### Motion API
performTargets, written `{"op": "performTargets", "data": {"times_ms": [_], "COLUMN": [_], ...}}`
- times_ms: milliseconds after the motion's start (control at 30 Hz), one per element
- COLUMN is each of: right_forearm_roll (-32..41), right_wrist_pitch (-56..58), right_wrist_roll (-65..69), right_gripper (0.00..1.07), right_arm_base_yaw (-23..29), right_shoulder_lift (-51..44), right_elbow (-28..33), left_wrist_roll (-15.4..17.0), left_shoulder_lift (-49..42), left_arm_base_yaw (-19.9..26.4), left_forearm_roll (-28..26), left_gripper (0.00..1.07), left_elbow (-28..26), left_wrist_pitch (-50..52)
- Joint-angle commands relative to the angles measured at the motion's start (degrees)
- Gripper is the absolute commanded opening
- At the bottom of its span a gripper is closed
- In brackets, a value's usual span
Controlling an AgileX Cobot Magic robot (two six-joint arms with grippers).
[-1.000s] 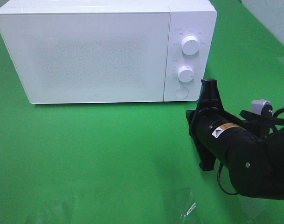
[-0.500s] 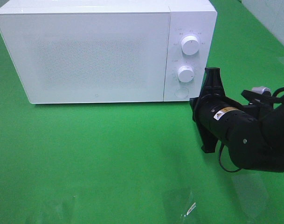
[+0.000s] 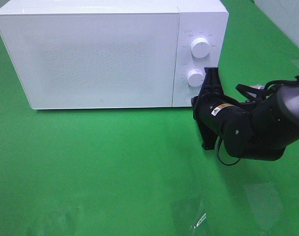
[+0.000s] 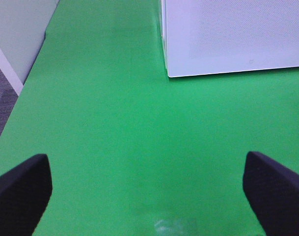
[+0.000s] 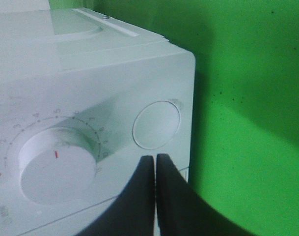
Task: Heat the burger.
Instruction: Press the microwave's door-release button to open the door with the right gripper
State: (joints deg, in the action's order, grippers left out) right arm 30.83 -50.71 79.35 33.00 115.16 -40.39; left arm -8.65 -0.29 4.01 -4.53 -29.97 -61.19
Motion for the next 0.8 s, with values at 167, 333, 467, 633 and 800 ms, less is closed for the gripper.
{"op": "performTargets", "data": {"times_ms": [167, 333, 467, 633, 800], "right_forearm_roll": [-3.4, -3.8, -3.6, -4.0, -3.4], "right_wrist_pitch": [0.6, 1.8, 1.9, 1.9, 0.2], "right_wrist_roll": [0.2, 0.3, 0.3, 1.1, 1.5], "right_gripper": [0.00, 0.00, 0.00, 0.00, 0.00], "right_arm_base_yaw": [-2.4, -3.0, -3.4, -3.7, -3.7], "right_shoulder_lift": [2.9, 4.3, 5.6, 6.5, 6.8], "right_elbow": [-4.1, -6.0, -7.0, -7.5, -7.7], "left_wrist_roll": [0.3, 0.3, 0.3, 0.3, 0.3], "left_shoulder_lift": [-0.2, -0.2, -0.2, -0.2, -0.2], "left_arm_base_yaw": [0.2, 0.2, 0.2, 0.2, 0.2], "left_forearm_roll": [0.0, 0.0, 0.0, 0.0, 0.0], "left_gripper": [0.98, 0.98, 0.98, 0.98, 0.98], "left_elbow": [0.2, 0.2, 0.2, 0.2, 0.2], "left_wrist_pitch": [-0.2, -0.2, -0.2, -0.2, -0.2]}}
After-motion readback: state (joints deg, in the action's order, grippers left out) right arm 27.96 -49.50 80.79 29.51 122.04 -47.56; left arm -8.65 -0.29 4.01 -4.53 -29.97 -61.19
